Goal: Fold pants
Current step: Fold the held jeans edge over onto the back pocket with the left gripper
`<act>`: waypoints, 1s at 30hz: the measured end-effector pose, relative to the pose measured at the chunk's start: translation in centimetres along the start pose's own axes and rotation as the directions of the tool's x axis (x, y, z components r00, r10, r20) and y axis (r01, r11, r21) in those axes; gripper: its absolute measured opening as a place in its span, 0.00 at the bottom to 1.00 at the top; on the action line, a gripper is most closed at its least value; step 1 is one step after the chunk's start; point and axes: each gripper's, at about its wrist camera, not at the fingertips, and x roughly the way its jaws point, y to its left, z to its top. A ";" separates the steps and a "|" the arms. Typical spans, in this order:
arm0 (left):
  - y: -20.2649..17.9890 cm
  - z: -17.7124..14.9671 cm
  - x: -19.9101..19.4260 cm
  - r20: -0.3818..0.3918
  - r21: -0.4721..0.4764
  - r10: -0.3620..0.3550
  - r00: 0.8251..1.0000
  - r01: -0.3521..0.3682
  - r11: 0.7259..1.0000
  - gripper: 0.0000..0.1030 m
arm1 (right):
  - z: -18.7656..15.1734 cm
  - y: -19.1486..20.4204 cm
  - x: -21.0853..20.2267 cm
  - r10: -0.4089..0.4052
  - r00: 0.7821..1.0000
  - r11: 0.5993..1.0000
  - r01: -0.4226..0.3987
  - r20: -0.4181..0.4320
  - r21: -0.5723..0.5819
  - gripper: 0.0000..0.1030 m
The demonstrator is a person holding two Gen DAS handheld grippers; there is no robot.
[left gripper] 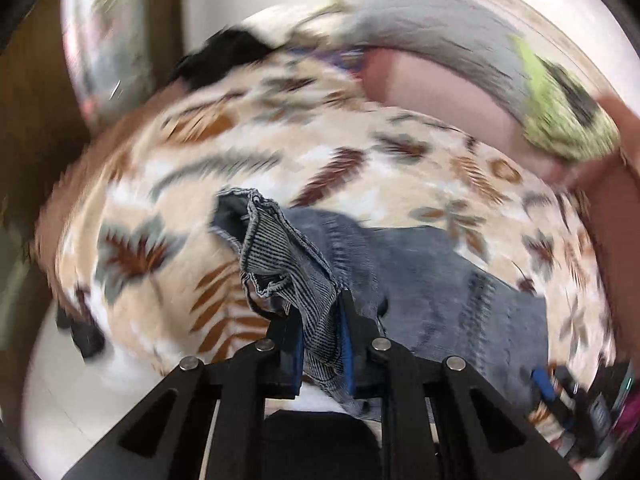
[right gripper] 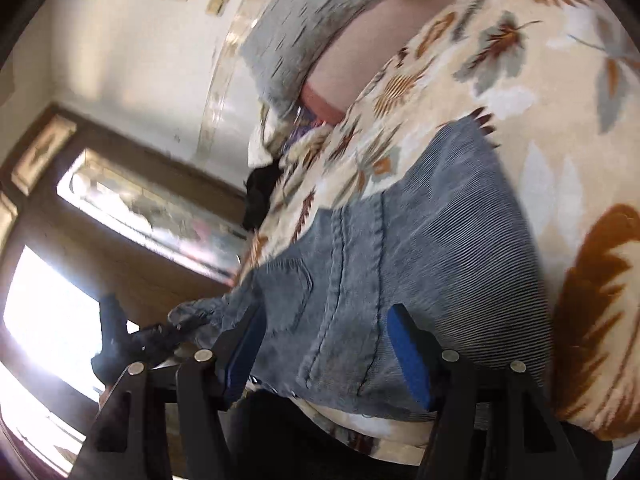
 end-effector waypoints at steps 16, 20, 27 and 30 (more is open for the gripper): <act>-26.5 -7.8 -0.9 -0.154 0.640 -0.240 0.958 0.282 0.715 0.12 | 3.6 -3.6 -12.4 -0.122 0.942 0.992 0.108 0.312 0.063 0.65; -26.3 -8.3 1.7 -0.263 0.557 -0.261 0.929 0.367 0.745 0.12 | 3.9 -4.3 -14.3 -0.144 0.934 0.988 0.119 0.327 0.096 0.65; -18.4 -4.5 -1.2 -0.121 0.451 -0.305 0.945 0.326 0.831 0.27 | 5.4 -1.6 -11.4 -0.198 0.951 0.980 0.200 0.239 0.014 0.65; -15.7 -3.4 -0.2 -0.076 0.418 -0.215 0.974 0.227 0.880 0.30 | 6.4 1.1 -7.5 -0.227 0.962 0.968 0.239 0.150 -0.073 0.65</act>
